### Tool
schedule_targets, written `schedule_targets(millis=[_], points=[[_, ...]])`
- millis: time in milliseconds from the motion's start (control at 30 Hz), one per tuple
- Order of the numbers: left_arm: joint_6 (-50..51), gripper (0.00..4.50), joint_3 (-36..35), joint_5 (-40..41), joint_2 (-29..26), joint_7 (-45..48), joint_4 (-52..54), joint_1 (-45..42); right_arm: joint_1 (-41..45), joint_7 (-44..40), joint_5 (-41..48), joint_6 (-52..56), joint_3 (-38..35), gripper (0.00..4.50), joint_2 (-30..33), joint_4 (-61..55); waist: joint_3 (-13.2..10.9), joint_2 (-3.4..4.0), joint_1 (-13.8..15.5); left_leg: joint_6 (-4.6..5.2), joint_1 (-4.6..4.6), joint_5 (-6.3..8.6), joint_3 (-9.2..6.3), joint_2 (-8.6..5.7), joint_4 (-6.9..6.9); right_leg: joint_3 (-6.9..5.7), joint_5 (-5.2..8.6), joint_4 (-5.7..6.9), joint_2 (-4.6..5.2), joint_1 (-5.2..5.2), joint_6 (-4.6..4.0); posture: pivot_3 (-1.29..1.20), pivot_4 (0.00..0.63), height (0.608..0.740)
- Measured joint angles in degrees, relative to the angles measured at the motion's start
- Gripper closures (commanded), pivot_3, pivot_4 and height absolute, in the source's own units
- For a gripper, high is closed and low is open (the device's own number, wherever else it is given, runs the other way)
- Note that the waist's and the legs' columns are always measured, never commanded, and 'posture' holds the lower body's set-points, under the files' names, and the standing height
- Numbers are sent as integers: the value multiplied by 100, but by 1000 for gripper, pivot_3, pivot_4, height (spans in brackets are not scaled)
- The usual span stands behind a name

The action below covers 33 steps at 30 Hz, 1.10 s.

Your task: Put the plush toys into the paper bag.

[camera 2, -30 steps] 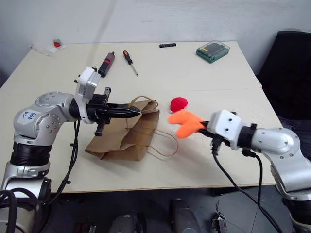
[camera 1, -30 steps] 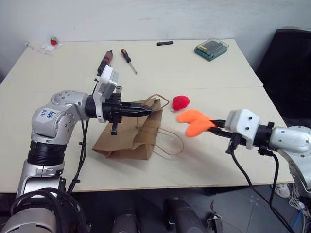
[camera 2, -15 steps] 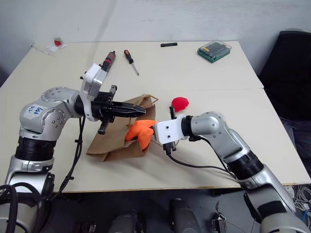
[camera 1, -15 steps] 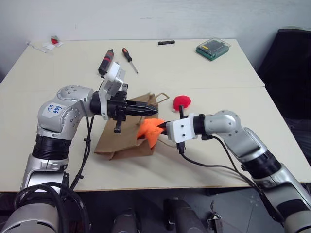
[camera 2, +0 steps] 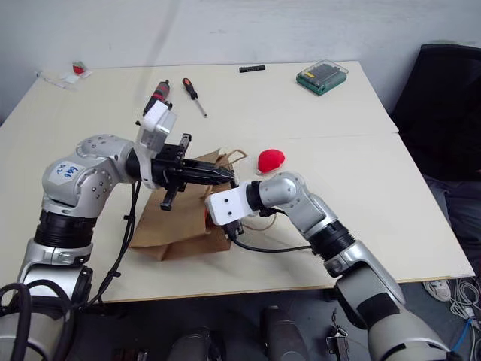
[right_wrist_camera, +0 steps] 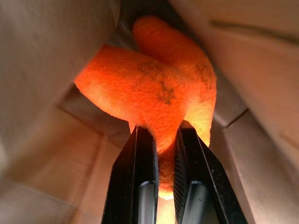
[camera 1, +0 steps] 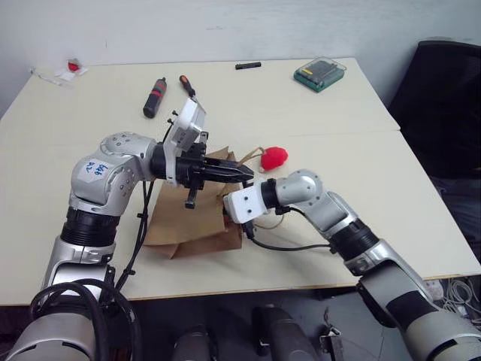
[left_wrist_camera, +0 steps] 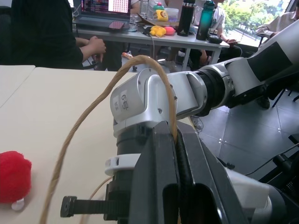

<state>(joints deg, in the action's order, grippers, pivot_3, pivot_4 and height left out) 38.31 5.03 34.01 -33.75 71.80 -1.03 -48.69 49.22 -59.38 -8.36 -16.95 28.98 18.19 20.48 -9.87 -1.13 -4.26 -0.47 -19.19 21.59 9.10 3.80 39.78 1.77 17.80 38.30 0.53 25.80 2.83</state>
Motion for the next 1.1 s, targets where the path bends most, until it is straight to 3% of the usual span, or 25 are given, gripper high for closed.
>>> schedule_targets(millis=[200, 367, 400, 533, 733, 900, 1100], points=[[-31, 4500, -76, -39, -63, -85, -91, -7, -312, 241, 31, 465, -168, 1976, -120, -125, 0, 0, -51, -1, -1, 0, -2, 1, 0, 0, 1, 27, -1, 3, -2, 0, 150, 740], [50, 4500, -410, -5, -270, -203, -110, 67, -844, 141, 537, 1250, -592, 195, 204, -1385, -2, 3, -52, -2, -4, 1, -5, 1, 0, -1, 2, 25, 0, 6, -2, 0, 150, 740], [72, 4500, -460, 13, -285, -244, -107, 94, -981, 146, 669, 1468, -733, 34, 277, -1694, -2, 3, -46, -2, -4, 1, -5, 1, 0, -1, 2, 24, 1, 6, -2, 0, 150, 740], [308, 4500, -821, 190, -422, -482, 19, 344, -1775, 314, 1351, 2726, -1588, 34, 817, -3252, -3, 2, -3, -3, -10, 2, -12, -1, 3, -4, 2, 3, 4, 5, -2, 0, 150, 740], [511, 4500, -1144, 382, -562, -678, 298, 638, -2205, 983, 2065, 4389, -2698, 34, 1155, -4095, -3, 2, 4, -4, -4, 2, -10, -3, 3, -2, 2, 7, -1, 2, -2, 0, 150, 740], [543, 4500, -1177, 451, -557, -793, 378, 693, -1559, 2174, 1968, 5353, -2925, 34, 632, -3137, -3, 2, -48, -6, -4, 0, 1, -3, -3, 5, 3, 10, -5, 10, -4, 0, 150, 740], [526, 4500, -1189, 467, -549, -850, 414, 712, -454, 2897, 1610, 5155, -2630, 34, -190, -785, -3, 3, -104, -9, -10, -2, 30, -4, -20, 24, 4, 18, -9, 41, -6, 0, 150, 740]])
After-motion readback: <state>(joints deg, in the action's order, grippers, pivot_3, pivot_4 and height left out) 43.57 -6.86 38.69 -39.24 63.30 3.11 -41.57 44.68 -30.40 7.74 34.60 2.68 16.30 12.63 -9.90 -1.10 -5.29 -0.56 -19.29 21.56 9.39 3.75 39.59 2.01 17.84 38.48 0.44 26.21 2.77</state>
